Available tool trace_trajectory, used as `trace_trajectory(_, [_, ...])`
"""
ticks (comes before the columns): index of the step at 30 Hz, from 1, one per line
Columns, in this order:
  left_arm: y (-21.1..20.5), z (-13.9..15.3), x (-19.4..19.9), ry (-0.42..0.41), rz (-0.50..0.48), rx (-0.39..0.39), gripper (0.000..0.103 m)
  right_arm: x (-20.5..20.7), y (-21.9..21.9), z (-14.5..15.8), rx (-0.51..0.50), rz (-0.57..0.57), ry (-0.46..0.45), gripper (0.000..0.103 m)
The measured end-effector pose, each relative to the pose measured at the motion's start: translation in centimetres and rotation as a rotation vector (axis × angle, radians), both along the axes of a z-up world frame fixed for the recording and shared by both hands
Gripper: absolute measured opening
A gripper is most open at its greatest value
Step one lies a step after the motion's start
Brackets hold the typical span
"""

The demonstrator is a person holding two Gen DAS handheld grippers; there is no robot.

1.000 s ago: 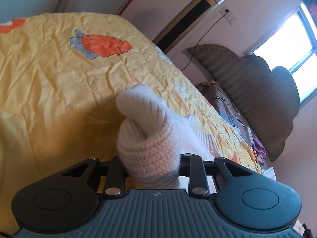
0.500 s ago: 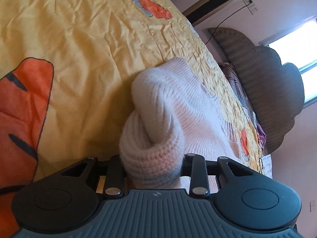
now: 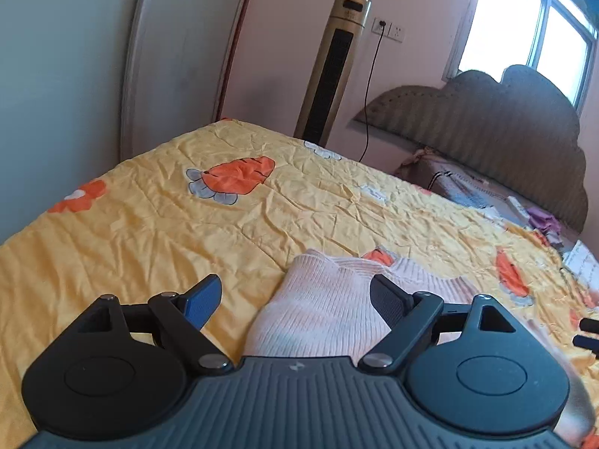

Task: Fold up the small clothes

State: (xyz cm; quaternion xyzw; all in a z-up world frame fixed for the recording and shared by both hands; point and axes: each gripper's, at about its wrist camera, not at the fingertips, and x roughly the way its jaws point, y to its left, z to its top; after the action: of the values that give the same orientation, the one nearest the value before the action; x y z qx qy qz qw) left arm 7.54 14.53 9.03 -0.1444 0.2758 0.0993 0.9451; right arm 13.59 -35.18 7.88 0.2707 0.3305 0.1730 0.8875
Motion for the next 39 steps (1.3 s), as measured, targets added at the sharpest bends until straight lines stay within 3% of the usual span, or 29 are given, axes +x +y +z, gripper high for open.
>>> trace_trajectory(3, [-1.0,-1.3,4.2,0.075,0.009,0.042,0.087,5.0,2.6,-1.3,-0.031,0.063,0.08,0.05])
trace_trajectory(4, [-1.2,-2.2,5.5,0.125,-0.019,0.023,0.087,6.2,3.7,-1.8,-0.085,0.082,0.108,0.045])
trace_trajectory(6, [-1.3,-3.7,7.5,0.21,-0.072,-0.032,0.087,7.8,5.7,-3.0,-0.202,0.115,0.157,0.045])
trace_trajectory(8, [-1.8,-5.1,8.3,0.265,-0.103,-0.019,0.087,8.4,6.5,-3.8,-0.268,0.114,0.18,0.035])
trace_trajectory(11, [-2.1,-5.8,8.2,0.257,-0.112,-0.002,0.087,8.0,5.9,-3.1,-0.231,0.091,0.144,0.035])
trace_trajectory(14, [-1.9,-6.0,9.1,0.266,-0.109,-0.039,0.087,8.1,4.3,-3.0,-0.187,0.062,0.147,0.044])
trace_trajectory(17, [-1.9,-6.2,10.5,0.285,-0.096,-0.045,0.089,9.2,4.7,-4.4,-0.188,0.105,0.208,0.049])
trace_trajectory(19, [-2.3,-6.4,11.1,0.29,-0.089,-0.02,0.088,9.4,5.4,-4.7,-0.19,0.136,0.189,0.05])
trace_trajectory(20, [-2.5,-6.4,11.3,0.287,-0.096,0.0,0.074,9.4,5.7,-4.7,-0.203,0.139,0.175,0.041])
trace_trajectory(21, [-2.9,-6.3,11.4,0.283,-0.1,0.03,0.064,9.6,6.1,-4.9,-0.216,0.144,0.17,0.015])
trace_trajectory(22, [-3.1,-5.9,11.3,0.271,-0.095,0.056,0.039,9.7,6.2,-5.0,-0.213,0.149,0.169,0.013])
trace_trajectory(23, [-3.2,-5.4,11.2,0.259,-0.096,0.066,0.025,9.7,6.3,-4.9,-0.222,0.148,0.155,0.013])
trace_trajectory(26, [-3.1,-3.7,10.5,0.203,-0.107,0.044,0.023,8.8,5.9,-3.2,-0.207,0.125,0.077,0.012])
trace_trajectory(29, [-3.2,-4.5,11.0,0.206,-0.101,0.045,0.023,7.7,3.7,-1.7,-0.141,0.052,0.011,0.011])
trace_trajectory(33, [-3.1,-6.4,11.7,0.213,-0.064,0.079,0.03,8.4,2.7,-5.3,-0.19,0.017,0.111,0.01])
trace_trajectory(37, [-3.7,-4.2,10.2,0.204,-0.082,0.146,0.034,7.7,3.3,-6.0,-0.19,-0.026,0.084,0.012])
trace_trajectory(39, [-4.1,-2.2,7.9,0.126,-0.078,0.223,0.035,7.5,3.4,-5.4,-0.21,-0.026,0.086,0.021])
